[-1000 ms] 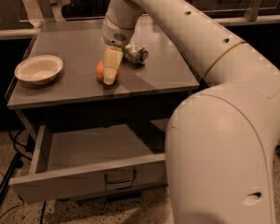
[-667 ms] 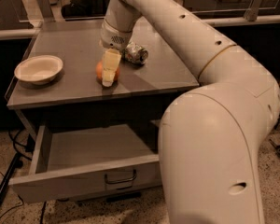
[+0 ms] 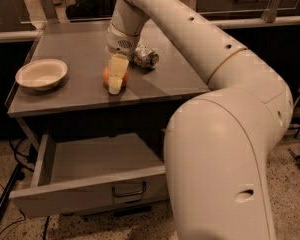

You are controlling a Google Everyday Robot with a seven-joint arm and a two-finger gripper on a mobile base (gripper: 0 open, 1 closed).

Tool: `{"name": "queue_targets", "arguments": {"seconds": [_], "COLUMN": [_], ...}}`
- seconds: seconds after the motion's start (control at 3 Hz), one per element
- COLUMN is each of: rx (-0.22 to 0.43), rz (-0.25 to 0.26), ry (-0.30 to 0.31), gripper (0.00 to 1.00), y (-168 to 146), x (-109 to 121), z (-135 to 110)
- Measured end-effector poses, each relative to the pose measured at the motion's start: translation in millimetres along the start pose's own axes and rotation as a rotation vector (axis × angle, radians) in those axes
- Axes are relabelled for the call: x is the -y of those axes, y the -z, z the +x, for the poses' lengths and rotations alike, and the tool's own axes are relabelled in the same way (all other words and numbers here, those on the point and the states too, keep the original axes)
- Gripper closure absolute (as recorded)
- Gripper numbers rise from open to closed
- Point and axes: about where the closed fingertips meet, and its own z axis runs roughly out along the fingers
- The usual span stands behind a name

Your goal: Place orange into top drawer

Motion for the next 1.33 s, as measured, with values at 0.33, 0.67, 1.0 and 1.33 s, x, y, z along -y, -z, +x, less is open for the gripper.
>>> {"name": "queue_targets", "arguments": {"seconds": [0.33, 0.67, 1.0, 1.33], "rx": [-0.01, -0.028, -0.028, -0.028], "rz": [-0.008, 0.004, 0.004, 0.004], "ry": [-0.019, -0.055, -0.055, -0.055], "gripper": [0.0, 0.0, 0.0, 0.19], "y": [-8.6, -11.2, -11.2, -11.2], "x": [-0.6, 1.9, 1.9, 1.9], "z": [5.2, 21.9, 22.0, 22.0]}}
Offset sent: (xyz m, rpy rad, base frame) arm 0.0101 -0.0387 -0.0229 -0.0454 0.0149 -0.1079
